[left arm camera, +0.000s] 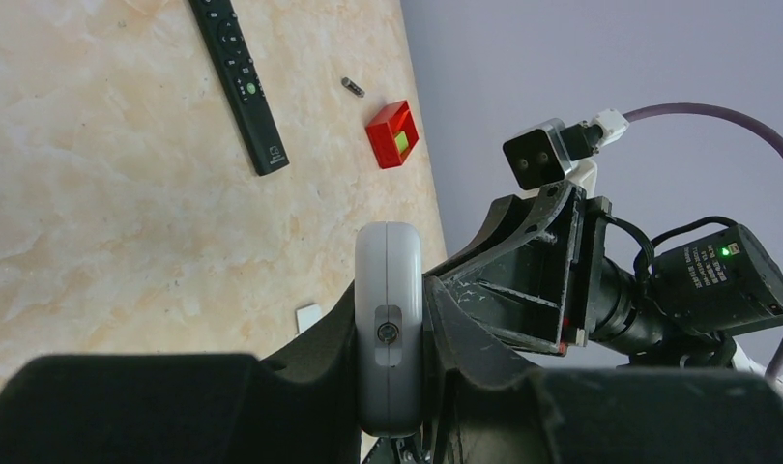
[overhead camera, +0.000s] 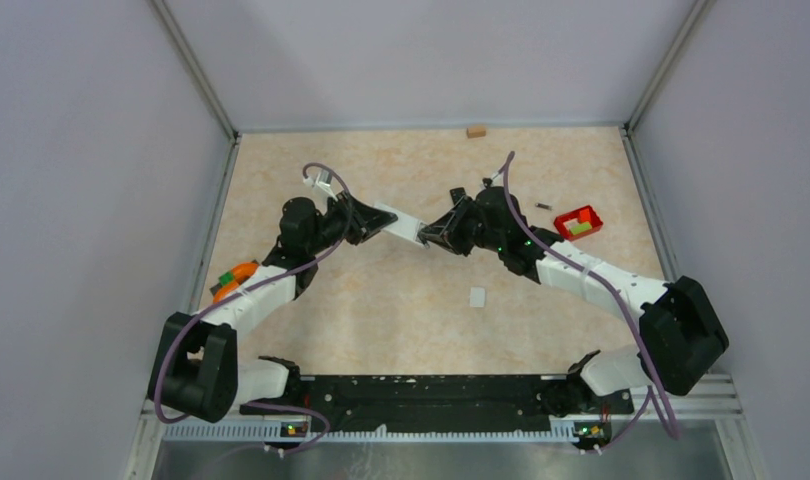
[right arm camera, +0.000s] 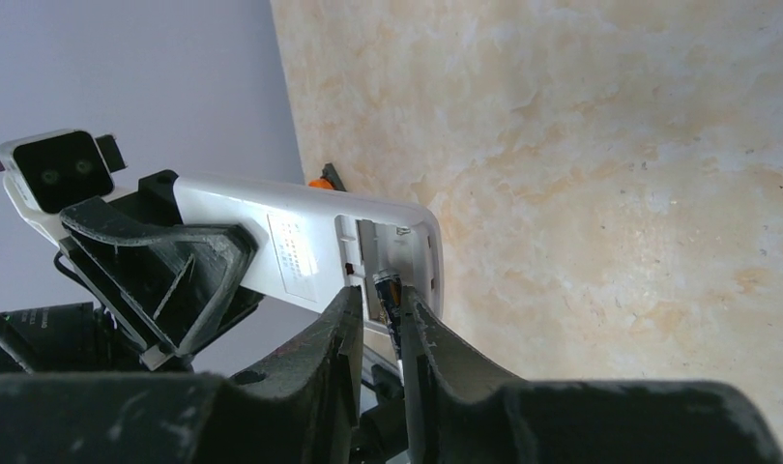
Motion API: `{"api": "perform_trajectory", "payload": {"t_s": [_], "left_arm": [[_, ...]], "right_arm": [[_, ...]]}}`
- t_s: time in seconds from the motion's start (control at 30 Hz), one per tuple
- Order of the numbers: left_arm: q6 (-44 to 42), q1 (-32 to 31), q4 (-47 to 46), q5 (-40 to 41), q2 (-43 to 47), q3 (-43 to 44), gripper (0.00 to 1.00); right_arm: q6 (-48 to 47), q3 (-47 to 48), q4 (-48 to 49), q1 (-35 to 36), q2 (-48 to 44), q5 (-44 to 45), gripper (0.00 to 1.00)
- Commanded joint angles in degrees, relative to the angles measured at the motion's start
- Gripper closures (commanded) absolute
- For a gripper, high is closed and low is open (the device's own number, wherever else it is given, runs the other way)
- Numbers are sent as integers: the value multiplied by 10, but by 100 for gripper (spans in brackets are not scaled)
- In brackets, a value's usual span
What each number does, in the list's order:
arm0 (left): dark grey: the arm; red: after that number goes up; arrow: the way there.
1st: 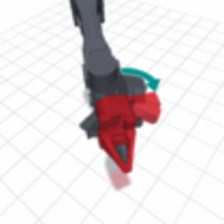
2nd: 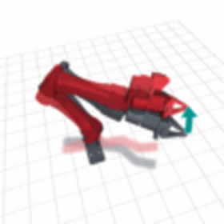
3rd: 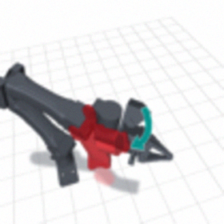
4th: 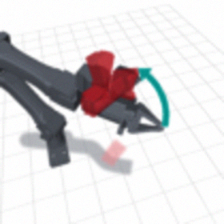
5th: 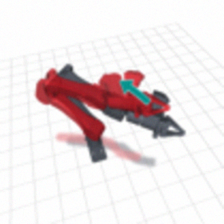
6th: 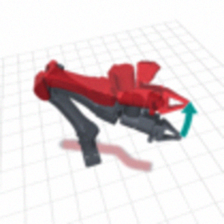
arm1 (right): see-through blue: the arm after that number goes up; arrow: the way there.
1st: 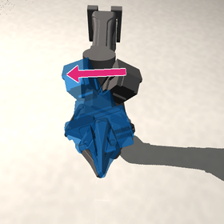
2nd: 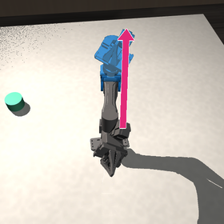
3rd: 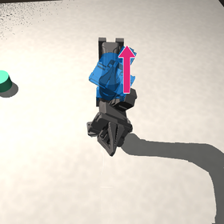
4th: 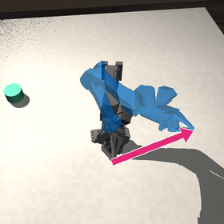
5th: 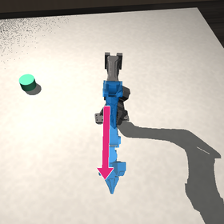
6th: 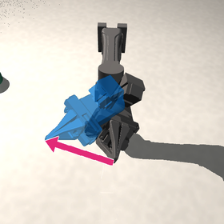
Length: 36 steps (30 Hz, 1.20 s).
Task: Load the batteries into the remote control
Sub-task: Load the battery into the remote control.
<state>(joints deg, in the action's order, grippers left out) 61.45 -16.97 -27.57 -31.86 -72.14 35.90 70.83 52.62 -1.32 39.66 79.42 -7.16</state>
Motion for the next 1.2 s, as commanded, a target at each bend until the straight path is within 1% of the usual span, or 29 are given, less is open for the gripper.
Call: {"api": "perform_trajectory", "payload": {"t_s": [0.0, 0.03, 0.07, 0.13, 0.17, 0.23, 0.33, 0.47, 0.6, 0.97, 1.17], "left_arm": [[6, -1, -34, -5, 16, 18, 100], [6, -1, -34, -6, 16, 18, 100], [6, -1, -34, -7, 15, 19, 100], [7, -1, -33, -6, 15, 18, 100], [7, -1, -33, -7, 15, 17, 100], [7, -1, -33, -6, 15, 17, 100], [7, -1, -29, -3, 14, 17, 100], [7, -1, -17, 2, 9, 23, 100], [11, 0, -13, 3, 3, 30, 100], [12, 0, -11, 1, -8, 41, 100], [7, 0, -7, 5, -12, 44, 100]], "right_arm": [[6, 23, -22, 5, 4, 28, 78], [8, 24, -23, 5, 4, 32, 78], [11, 24, -26, 5, 4, 35, 81], [14, 23, -25, 5, 6, 38, 90], [16, 23, -25, 5, 6, 39, 93], [16, 23, -24, 5, 10, 37, 95], [14, 21, -17, 5, 13, 27, 91], [-4, 20, -10, 5, 14, 8, 80], [-19, 17, -14, 6, 11, -8, 77], [-56, 23, -25, 6, 14, -44, 76], [-68, 26, -35, 12, 16, -43, 77]]}}
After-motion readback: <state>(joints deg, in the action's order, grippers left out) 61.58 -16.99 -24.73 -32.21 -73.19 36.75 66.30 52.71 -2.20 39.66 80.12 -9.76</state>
